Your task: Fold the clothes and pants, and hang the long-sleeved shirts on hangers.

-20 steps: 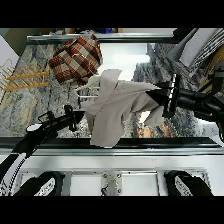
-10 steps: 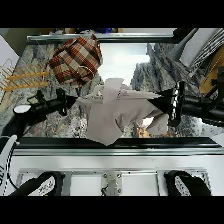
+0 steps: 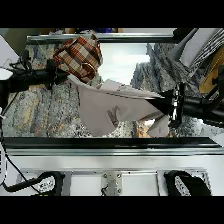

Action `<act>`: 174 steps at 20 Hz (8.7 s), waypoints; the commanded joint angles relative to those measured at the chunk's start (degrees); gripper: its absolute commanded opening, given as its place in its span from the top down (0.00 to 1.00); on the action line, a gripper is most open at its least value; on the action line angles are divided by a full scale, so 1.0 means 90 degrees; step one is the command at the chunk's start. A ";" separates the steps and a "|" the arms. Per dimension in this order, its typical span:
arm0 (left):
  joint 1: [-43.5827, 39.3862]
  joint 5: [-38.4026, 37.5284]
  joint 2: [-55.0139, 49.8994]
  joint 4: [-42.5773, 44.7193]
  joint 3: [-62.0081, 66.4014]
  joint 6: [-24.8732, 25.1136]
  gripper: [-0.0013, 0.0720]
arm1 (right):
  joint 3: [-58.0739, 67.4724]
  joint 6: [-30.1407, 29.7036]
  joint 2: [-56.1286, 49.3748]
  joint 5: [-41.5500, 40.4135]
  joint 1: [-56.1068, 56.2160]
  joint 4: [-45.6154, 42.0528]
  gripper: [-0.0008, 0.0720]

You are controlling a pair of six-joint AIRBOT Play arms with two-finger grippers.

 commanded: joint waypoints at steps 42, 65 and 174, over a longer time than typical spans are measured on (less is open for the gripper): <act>0.0622 -0.1358 -0.0308 -0.0537 0.3427 0.0529 0.96 | 0.0012 -0.0906 0.0007 -0.1064 -0.0061 0.2956 0.98; 0.0029 -0.1256 0.0478 -0.0481 0.3427 0.1141 0.96 | 0.0015 -0.1904 0.2637 -0.8765 -0.3606 0.1103 0.98; -0.1661 -0.0522 0.1596 0.2339 0.1333 0.1066 0.96 | 0.2892 0.2334 -0.0542 -0.1950 0.0253 -0.2943 0.38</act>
